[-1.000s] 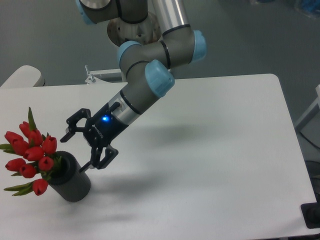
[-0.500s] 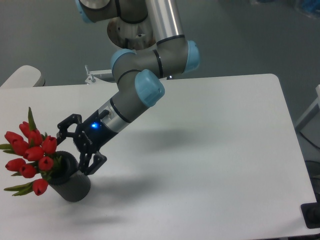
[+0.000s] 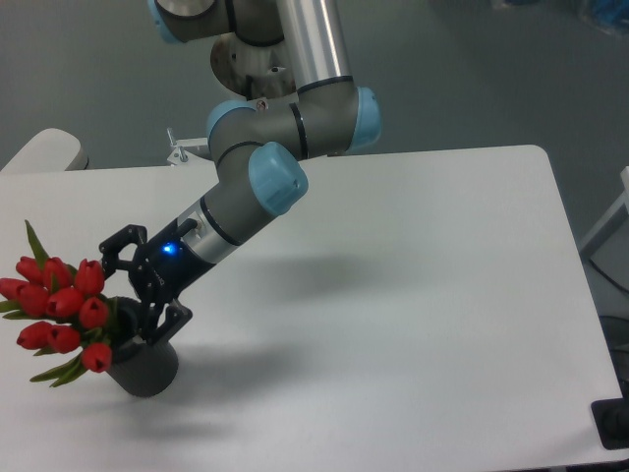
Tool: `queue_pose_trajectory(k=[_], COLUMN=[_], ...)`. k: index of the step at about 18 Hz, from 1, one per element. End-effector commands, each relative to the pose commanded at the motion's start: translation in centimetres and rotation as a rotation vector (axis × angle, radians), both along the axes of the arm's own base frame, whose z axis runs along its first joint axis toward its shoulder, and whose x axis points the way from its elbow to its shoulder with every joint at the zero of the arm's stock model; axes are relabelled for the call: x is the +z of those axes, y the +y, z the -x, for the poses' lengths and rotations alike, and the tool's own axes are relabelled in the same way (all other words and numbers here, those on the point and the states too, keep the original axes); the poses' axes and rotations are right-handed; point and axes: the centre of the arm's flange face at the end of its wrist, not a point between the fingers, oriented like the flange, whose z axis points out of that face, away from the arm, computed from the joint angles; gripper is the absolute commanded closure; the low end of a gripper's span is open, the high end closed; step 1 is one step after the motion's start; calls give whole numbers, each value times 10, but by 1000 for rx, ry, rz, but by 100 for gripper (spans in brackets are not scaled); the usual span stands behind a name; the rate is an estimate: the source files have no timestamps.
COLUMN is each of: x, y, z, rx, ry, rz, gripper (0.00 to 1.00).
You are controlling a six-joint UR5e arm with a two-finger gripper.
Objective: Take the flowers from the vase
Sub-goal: 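Close the gripper around the red tulip stems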
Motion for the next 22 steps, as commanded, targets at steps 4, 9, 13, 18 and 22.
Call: queue_pose_trajectory(k=[4, 9, 13, 18, 22], x=[-2, -5, -7, -3, -2], y=[1, 6, 8, 7, 7], z=[-1, -11, -15, -15, -14], rx=[-4, -25, -32, -30, -28], ry=[2, 8, 8, 15, 14], rz=[0, 3, 7, 3, 1], gripper=[0, 0, 0, 28, 45])
